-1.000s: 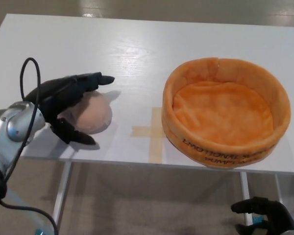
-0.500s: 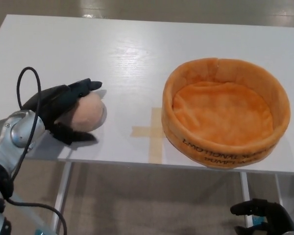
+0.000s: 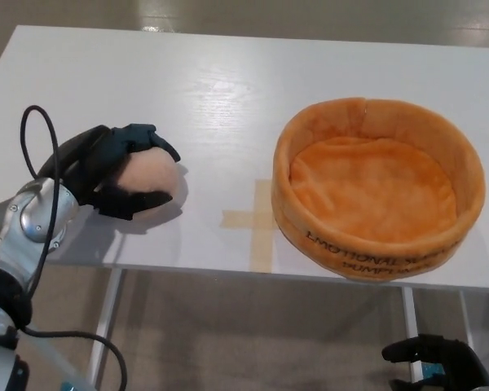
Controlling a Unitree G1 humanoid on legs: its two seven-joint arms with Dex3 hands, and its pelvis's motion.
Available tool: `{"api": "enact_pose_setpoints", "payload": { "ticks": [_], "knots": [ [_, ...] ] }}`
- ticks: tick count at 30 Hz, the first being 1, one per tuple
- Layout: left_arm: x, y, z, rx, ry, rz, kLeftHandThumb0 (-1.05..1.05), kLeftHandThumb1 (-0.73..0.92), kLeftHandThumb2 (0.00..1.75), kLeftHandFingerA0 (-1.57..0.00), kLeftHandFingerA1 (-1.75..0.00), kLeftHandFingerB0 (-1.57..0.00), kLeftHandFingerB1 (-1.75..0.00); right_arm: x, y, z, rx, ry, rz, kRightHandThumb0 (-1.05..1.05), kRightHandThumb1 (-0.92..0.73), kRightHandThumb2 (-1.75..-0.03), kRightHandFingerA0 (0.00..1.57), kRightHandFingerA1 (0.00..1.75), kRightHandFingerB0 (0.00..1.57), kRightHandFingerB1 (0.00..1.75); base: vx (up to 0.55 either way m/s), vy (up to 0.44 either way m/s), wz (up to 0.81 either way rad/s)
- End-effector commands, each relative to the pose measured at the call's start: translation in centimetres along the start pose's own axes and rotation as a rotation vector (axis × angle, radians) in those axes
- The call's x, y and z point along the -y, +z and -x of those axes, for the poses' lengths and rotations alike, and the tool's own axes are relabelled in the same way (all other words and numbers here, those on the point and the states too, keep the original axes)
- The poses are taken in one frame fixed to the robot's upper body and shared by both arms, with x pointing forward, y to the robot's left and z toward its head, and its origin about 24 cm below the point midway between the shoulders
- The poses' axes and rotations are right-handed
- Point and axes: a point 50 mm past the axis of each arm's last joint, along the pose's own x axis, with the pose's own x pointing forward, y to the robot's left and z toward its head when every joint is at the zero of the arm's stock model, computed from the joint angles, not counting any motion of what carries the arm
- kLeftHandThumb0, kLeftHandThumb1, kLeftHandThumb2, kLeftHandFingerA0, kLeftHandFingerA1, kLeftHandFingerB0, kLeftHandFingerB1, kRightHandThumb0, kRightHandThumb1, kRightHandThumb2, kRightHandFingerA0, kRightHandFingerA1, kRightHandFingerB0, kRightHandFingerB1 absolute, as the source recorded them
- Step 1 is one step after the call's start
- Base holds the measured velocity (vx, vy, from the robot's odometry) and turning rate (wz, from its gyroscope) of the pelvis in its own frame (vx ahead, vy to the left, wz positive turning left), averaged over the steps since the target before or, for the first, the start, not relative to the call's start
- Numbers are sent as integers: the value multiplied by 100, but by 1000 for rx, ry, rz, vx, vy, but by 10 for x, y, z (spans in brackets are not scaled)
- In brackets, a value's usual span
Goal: Use the left hand to pick up the pink round toy on the left and place it inside the orange plate on the desk.
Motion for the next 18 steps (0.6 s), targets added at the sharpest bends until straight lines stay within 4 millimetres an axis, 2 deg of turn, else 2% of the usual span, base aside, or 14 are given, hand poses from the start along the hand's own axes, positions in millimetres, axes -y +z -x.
{"api": "enact_pose_setpoints", "payload": {
  "ticks": [1, 2, 3, 4, 6, 9, 12, 13, 14, 15, 16, 17, 18],
  "knots": [
    [5, -6, 4, -22, -20, 5, -24, 84, 66, -93, -118, -79, -81, -3, -3, 1, -8, 15, 1, -13, -56, -60, 69, 90, 67, 78, 0, 0, 0],
    [1, -4, 3, -9, -5, 9, -24, 83, 64, -92, -126, -77, -78, -3, -4, 2, -12, 20, -5, -13, -56, -60, 67, 89, 66, 78, 0, 0, 0],
    [0, -4, 3, -7, -2, 10, -24, 83, 64, -92, -126, -77, -78, -4, -5, 2, -13, 21, -5, -13, -56, -60, 67, 89, 66, 78, 0, 0, 0],
    [-5, -1, 1, 7, 13, 28, -21, 81, 66, -92, -136, -80, -81, -3, -4, 2, -12, 19, -1, -13, -56, -59, 68, 88, 68, 78, 0, 0, 0],
    [-14, 4, -2, 29, 41, 49, -22, 78, 67, -95, -142, -83, -82, -3, -4, 1, -11, 15, 5, -12, -56, -59, 70, 89, 66, 76, 0, 0, 0],
    [-25, 13, -6, 61, 75, 56, -23, 82, 64, -94, -142, -81, -78, -1, -3, 1, -14, 11, 14, -13, -57, -58, 69, 88, 66, 76, 0, 0, 0],
    [-34, 23, -13, 84, 92, 55, -24, 80, 68, -89, -147, -80, -80, -2, -5, 2, -16, 12, 9, -11, -58, -57, 70, 90, 66, 76, 0, 0, 0],
    [-37, 28, -14, 108, 101, 49, -21, 77, 71, -88, -138, -83, -84, -3, -6, 2, -18, 15, 9, -12, -58, -58, 66, 87, 67, 77, 0, 0, 0],
    [-40, 33, -15, 139, 113, 41, -21, 77, 71, -88, -138, -83, -84, -4, -7, 3, -21, 18, 9, -12, -58, -58, 66, 87, 67, 77, 0, 0, 0],
    [-44, 40, -18, 153, 113, 20, -27, 80, 63, -82, -114, -82, -80, -5, -7, 2, -20, 17, 11, -12, -56, -59, 73, 93, 67, 78, 0, 0, 0],
    [-48, 48, -22, 164, 110, -5, -27, 80, 63, -82, -114, -82, -80, -6, -6, 2, -18, 14, 13, -12, -56, -59, 73, 93, 67, 78, 0, 0, 0],
    [-52, 57, -27, 183, 114, -16, -26, 80, 64, -90, -112, -85, -66, -5, -4, 2, -13, 15, 13, -12, -56, -59, 76, 99, 69, 79, 0, 0, 0],
    [-54, 63, -29, 196, 117, -20, -26, 80, 64, -90, -112, -85, -66, -5, -3, 1, -11, 17, 13, -12, -56, -59, 76, 99, 69, 79, 0, 0, 0]
  ]
}}
